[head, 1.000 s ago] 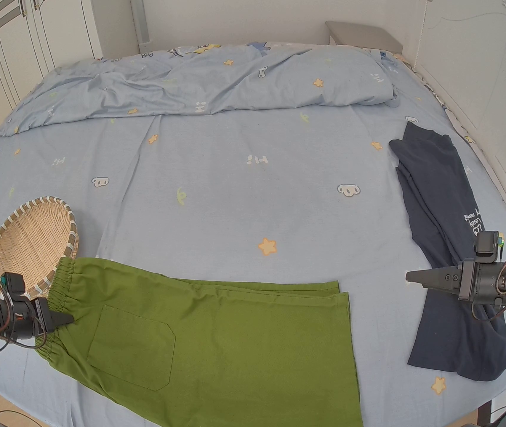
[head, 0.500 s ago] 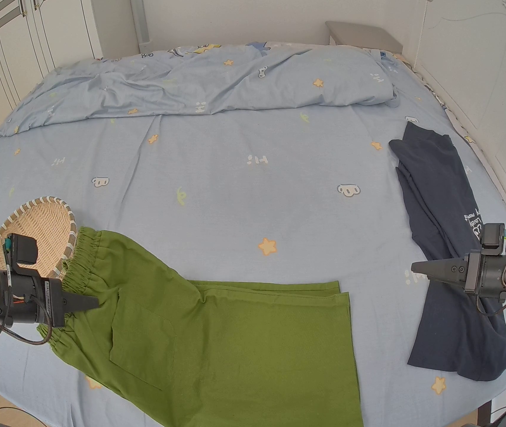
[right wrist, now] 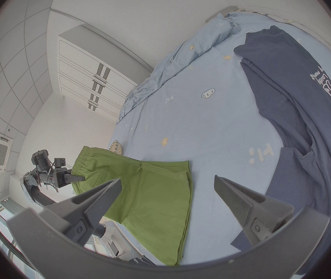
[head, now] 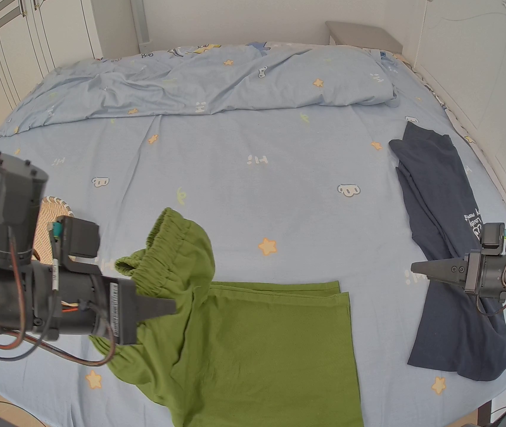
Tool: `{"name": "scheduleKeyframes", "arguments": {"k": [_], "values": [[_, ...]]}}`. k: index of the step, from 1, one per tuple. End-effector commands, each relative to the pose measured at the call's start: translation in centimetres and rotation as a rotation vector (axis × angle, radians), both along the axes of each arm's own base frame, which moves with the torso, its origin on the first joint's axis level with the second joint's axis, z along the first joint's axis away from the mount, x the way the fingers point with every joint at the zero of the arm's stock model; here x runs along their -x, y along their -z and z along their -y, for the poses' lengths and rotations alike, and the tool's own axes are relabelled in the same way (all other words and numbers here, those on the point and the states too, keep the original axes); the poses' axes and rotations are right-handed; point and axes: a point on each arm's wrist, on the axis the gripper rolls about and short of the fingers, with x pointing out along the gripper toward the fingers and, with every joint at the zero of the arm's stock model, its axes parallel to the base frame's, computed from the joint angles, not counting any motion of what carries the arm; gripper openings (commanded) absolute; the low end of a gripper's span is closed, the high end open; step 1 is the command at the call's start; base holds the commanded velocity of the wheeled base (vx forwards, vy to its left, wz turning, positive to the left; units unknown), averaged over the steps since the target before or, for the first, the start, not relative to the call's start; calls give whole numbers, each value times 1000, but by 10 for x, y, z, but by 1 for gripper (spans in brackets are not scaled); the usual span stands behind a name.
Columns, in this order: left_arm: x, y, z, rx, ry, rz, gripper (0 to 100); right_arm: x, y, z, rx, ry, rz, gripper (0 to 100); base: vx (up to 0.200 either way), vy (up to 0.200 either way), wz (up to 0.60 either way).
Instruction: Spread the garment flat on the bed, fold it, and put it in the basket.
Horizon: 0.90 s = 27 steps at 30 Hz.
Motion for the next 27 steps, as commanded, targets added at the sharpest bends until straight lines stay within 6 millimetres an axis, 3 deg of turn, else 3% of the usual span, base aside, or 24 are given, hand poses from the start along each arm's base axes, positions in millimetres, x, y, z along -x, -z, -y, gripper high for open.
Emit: {"name": "scheduleKeyframes", "arguments": {"k": [1, 2, 9, 27], "values": [[-10, 11, 39, -24, 40, -45, 0, 0, 1, -1, 1, -5, -3, 100, 0, 0, 0], [-10, 16, 57, -2, 66, -44, 0, 0, 1, -1, 1, -5, -6, 100, 0, 0, 0], [-15, 35, 97, 25, 60, -56, 0, 0, 3, -1, 3, -5, -13, 100, 0, 0, 0], [-15, 58, 130, 39, 78, -75, 0, 0, 4, -1, 5, -5, -17, 100, 0, 0, 0]]}}
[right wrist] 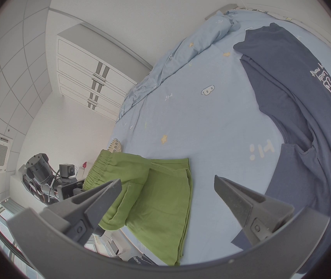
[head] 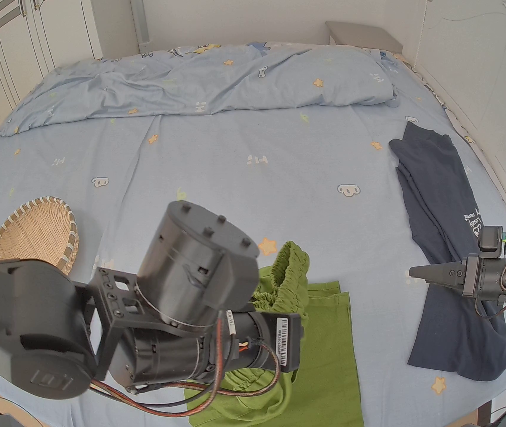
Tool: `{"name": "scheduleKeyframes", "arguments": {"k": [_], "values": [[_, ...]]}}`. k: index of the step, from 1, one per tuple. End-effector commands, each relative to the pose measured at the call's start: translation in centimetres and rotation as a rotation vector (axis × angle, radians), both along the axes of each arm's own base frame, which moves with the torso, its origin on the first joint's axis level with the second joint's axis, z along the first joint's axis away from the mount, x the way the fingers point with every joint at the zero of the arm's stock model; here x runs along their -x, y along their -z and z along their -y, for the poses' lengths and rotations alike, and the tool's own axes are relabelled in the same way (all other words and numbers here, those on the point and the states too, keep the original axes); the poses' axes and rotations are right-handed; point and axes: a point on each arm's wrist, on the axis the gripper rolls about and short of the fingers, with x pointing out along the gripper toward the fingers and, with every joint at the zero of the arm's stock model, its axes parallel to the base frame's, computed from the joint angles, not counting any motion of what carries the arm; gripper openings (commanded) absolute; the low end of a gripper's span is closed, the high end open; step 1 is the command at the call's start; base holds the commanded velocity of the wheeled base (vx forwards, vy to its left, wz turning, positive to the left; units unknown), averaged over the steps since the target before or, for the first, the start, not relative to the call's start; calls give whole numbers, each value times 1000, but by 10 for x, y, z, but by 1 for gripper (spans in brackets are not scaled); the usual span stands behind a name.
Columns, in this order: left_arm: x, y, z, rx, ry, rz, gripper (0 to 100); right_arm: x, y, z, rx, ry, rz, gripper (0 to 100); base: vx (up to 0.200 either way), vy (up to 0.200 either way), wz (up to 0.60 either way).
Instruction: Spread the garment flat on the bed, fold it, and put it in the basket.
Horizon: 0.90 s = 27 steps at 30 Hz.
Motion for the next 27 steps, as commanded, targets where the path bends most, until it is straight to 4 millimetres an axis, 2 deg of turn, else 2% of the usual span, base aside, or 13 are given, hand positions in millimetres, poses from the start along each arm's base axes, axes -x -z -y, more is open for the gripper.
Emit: {"name": "scheduleKeyframes", "arguments": {"k": [1, 7, 11, 15, 17, 18, 19, 21, 22, 24, 25, 26, 27], "values": [[-2, 12, 11, -24, 13, -16, 100, -1, 1, 0, 2, 3, -3, 100, 0, 0, 0], [0, 19, 24, 2, 39, -4, 100, -1, 1, 0, 2, 3, -3, 100, 0, 0, 0], [8, 21, 31, 80, 20, -12, 100, -2, 2, 0, 2, 1, -9, 100, 0, 0, 0], [1, 17, 31, 141, -30, 7, 100, -1, 3, -1, 3, -3, -10, 100, 0, 0, 0], [-12, 18, 19, 158, -93, -5, 100, 1, 3, -6, 4, -28, -12, 100, 0, 0, 0], [-24, 20, 5, 160, -148, -16, 100, 4, 3, -12, 3, -55, -14, 100, 0, 0, 0], [-25, 20, 4, 159, -152, -17, 100, 4, 3, -12, 4, -57, -14, 100, 0, 0, 0], [-45, 20, -28, 164, -233, -37, 100, 11, 5, -24, 11, -110, -17, 100, 0, 0, 0], [-45, 20, -28, 164, -233, -37, 100, 11, 5, -24, 11, -110, -17, 100, 0, 0, 0], [-59, 24, -74, 196, -286, -97, 100, 23, 1, -42, 25, -192, 3, 100, 0, 0, 0], [-60, 28, -91, 206, -292, -127, 100, 26, 0, -50, 33, -220, 11, 100, 0, 0, 0], [-60, 28, -91, 206, -292, -127, 100, 26, 0, -50, 33, -220, 11, 100, 0, 0, 0], [-57, 37, -115, 227, -282, -193, 100, 31, -1, -63, 50, -266, 11, 100, 0, 0, 0]]}}
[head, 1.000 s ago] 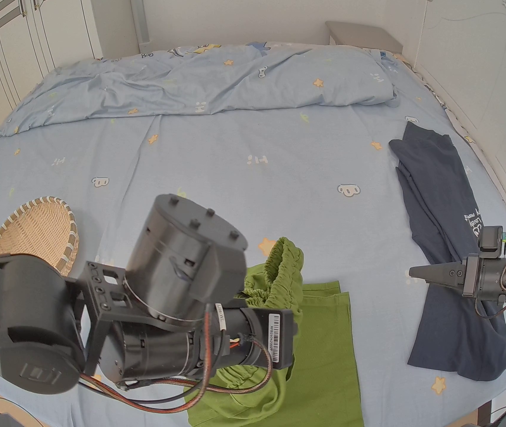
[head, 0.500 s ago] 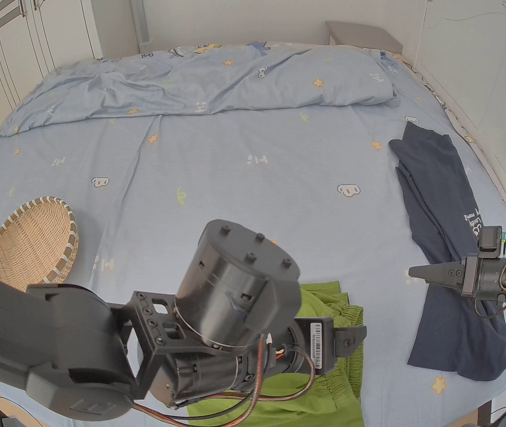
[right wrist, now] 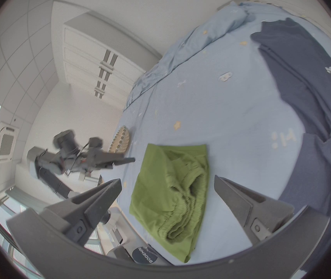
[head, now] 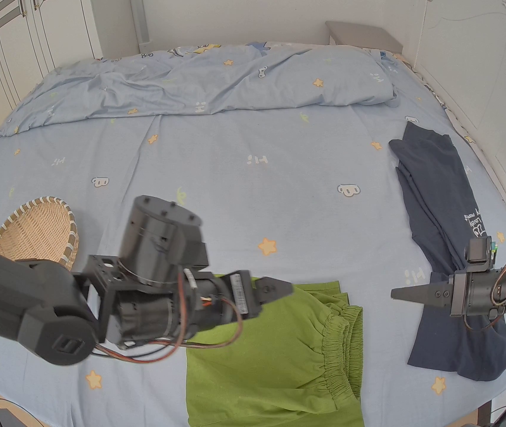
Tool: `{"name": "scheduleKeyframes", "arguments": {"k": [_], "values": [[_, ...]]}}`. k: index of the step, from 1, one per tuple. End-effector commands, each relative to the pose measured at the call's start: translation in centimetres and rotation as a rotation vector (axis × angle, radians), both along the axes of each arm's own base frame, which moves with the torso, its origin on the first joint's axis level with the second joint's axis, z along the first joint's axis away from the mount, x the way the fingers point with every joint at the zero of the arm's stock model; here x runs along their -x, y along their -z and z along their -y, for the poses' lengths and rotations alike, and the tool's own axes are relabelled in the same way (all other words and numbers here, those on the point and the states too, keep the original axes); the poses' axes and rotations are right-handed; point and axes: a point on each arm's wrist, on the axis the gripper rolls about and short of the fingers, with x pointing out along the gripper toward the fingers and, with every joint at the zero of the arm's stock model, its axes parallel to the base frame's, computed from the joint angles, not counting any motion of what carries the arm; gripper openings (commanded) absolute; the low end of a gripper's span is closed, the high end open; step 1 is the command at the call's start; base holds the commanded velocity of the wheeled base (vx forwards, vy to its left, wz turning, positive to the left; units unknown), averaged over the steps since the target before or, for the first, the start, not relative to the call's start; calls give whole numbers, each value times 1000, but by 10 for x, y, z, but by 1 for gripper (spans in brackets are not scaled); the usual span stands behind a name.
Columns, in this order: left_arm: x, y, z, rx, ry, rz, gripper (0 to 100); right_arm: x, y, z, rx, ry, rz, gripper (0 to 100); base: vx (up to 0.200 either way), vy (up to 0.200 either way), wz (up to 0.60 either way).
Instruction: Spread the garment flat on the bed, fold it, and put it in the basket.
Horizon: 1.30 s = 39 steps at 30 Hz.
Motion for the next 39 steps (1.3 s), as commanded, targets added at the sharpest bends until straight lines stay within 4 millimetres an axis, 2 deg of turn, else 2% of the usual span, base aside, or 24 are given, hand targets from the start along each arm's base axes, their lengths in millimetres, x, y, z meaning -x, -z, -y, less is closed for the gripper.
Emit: {"name": "scheduleKeyframes", "arguments": {"k": [1, 3, 7, 9, 11, 17, 26, 32, 39], "values": [[-6, 12, -87, 72, -70, -131, 100, 22, -4, -39, 31, -168, 22, 100, 0, 0, 0], [0, 27, -110, 104, -21, -180, 100, 33, -2, -60, 61, -268, -5, 100, 0, 0, 0], [-2, 54, -129, 58, 38, -163, 100, 36, 20, -81, 126, -358, -107, 100, 0, 0, 0], [-2, 62, -130, 39, 51, -162, 100, 35, 26, -85, 140, -375, -130, 100, 0, 0, 0], [-4, 77, -132, 3, 71, -162, 100, 37, 38, -99, 173, -427, -173, 100, 0, 0, 0], [-9, 100, -125, -16, 98, -198, 100, 34, 61, -117, 230, -474, -252, 100, 0, 0, 0], [-17, 124, -108, -10, 143, -187, 100, 28, 87, -110, 295, -490, -308, 100, 0, 0, 0], [-10, 122, -94, 7, 204, -131, 100, 26, 94, -98, 292, -459, -355, 100, 0, 0, 0], [-6, 123, -86, 38, 228, -80, 100, 25, 105, -84, 315, -433, -390, 100, 0, 0, 0]]}}
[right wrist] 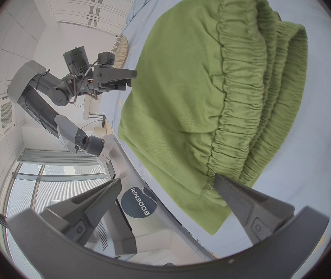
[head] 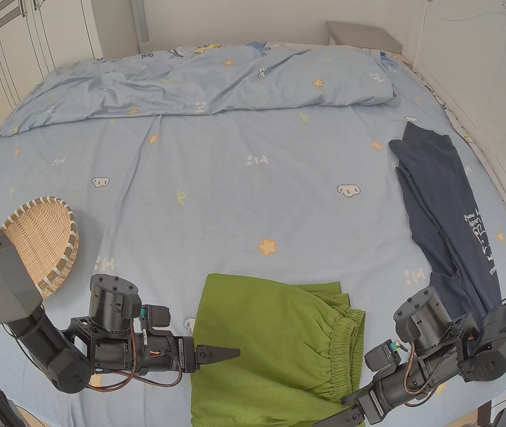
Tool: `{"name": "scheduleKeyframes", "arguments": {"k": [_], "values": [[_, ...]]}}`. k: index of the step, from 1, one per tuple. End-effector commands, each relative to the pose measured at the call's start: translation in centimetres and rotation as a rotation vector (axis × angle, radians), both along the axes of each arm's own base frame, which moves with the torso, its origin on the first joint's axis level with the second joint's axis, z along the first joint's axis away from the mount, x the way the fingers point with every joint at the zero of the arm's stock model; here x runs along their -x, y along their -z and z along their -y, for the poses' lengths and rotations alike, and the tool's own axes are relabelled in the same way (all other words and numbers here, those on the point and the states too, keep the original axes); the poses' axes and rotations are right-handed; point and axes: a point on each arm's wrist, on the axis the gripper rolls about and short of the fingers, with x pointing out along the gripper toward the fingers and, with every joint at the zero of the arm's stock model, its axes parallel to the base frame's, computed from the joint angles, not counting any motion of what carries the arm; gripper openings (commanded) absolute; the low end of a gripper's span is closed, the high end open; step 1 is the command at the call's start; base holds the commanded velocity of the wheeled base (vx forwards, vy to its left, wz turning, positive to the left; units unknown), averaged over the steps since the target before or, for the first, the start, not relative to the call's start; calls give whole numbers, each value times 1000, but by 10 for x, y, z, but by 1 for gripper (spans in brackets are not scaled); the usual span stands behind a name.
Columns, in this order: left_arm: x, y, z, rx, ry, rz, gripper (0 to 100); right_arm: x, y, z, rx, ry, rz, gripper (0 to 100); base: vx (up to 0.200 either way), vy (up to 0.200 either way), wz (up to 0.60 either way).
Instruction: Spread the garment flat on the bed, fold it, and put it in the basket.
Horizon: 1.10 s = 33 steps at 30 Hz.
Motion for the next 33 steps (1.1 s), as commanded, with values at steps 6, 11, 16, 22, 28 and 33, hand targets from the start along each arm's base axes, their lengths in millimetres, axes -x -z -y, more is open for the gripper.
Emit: {"name": "scheduleKeyframes", "arguments": {"k": [6, 11, 16, 22, 28, 33], "values": [[-1, 14, 14, 52, 10, 0, 100, -4, 19, 19, 21, 6, -23, 100, 0, 0, 0], [3, 14, 14, 84, 8, 25, 100, -5, 18, 23, 1, 17, -17, 100, 0, 0, 0], [10, 15, 21, 125, 18, 15, 100, -8, 17, 28, -6, 42, -10, 100, 0, 0, 0], [13, 17, 23, 120, 32, 4, 100, -9, 10, 31, -25, 59, 19, 100, 0, 0, 0], [14, 19, 26, 117, 43, -1, 0, -7, -15, 38, -87, 88, 103, 100, 0, 0, 0], [15, 17, 26, 122, 46, -1, 0, -10, -44, 46, -161, 166, 173, 100, 0, 0, 0]]}}
